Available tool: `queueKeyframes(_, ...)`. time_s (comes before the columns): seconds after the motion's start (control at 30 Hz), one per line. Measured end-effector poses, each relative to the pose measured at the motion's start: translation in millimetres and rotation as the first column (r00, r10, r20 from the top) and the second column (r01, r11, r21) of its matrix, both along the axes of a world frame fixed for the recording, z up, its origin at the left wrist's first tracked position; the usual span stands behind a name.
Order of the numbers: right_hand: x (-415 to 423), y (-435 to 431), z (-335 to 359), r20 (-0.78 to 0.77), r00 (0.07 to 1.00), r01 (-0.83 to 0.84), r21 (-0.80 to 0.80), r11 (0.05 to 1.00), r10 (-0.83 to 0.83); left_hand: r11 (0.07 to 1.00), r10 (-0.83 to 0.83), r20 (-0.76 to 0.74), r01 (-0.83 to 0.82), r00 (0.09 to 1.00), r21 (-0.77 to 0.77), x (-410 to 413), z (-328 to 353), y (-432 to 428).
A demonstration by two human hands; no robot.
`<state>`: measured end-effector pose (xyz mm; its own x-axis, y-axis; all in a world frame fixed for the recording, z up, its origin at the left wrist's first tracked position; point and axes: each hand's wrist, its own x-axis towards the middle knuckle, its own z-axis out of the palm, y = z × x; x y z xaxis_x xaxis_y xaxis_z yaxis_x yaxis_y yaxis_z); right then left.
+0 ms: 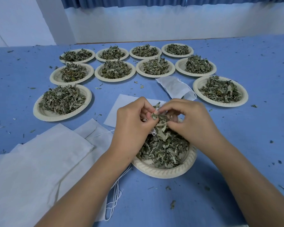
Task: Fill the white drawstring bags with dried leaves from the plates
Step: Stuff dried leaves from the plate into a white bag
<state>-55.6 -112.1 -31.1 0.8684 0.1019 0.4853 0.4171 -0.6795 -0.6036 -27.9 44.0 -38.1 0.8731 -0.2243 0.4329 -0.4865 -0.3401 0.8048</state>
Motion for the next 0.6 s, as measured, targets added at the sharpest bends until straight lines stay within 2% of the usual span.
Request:
queueKeyframes(0.1, -0.5, -7.1, 4.4, -0.082, 0.994, -0.05, 0.298, 0.953, 0.078, 1.0, 0.026, 0.017, -0.026, 1.0, 0.005, 1.1, 0.0, 0.8)
queueKeyframes(0.17, -1.7, -6.8, 4.2, -0.049, 0.997, -0.043, 0.345, 0.938, 0.064, 1.0, 0.021, 0.006, -0.021, 1.0, 0.003, 0.3, -0.3, 0.0)
queueKeyframes(0.33, -2.8, 1.1, 1.3, -0.075, 0.997, -0.012, 0.257, 0.966, 0.032, 1.0, 0.029, 0.015, -0.029, 0.999, -0.001, 0.4, -0.9, 0.1)
queueKeyframes(0.47, -4.2, -9.0, 10.3, 0.03, 0.987, -0.16, 0.233, 0.959, 0.157, 0.995, 0.097, 0.003, -0.097, 0.995, -0.017, 2.9, 0.4, 2.0)
queueKeyframes(0.6, -6.5, -5.6, 5.2, -0.099, 0.959, -0.274, -0.092, 0.957, 0.265, 0.993, 0.12, 0.012, -0.12, 0.993, -0.017, 3.0, 1.0, 2.4)
